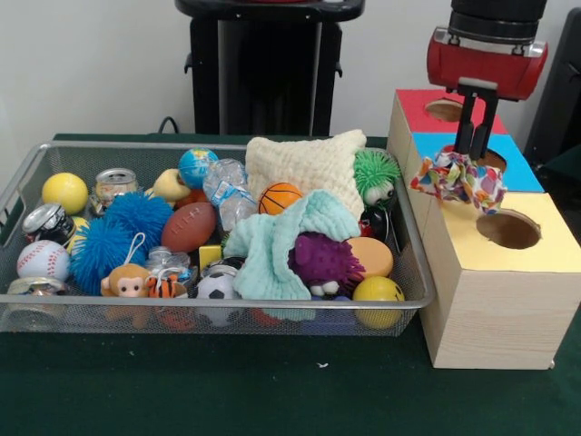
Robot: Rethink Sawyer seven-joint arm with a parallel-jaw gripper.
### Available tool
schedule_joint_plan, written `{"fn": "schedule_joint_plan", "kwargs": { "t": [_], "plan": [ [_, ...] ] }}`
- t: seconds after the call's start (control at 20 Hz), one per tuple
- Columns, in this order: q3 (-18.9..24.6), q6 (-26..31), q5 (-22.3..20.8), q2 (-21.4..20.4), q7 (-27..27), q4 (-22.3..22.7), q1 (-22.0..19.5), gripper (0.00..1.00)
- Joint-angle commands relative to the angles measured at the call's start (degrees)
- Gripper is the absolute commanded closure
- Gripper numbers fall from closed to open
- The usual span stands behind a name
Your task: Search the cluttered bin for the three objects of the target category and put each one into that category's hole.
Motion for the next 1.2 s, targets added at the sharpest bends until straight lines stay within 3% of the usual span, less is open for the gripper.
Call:
{"fn": "schedule_joint_plan", "kwargs": {
  "t": [0.05, 0.3, 1.2],
  "plan": [
    [3.63, -4.59, 4.37, 4.33, 18.12, 2.81, 0.67, 1.0],
    [3.04, -5.41, 5.4, 6.0, 18.0, 2.42, 1.82, 1.0],
    [-1.67, 1.84, 6.42, 7.78, 19.88, -3.68, 5.32, 1.0]
  ]
}}
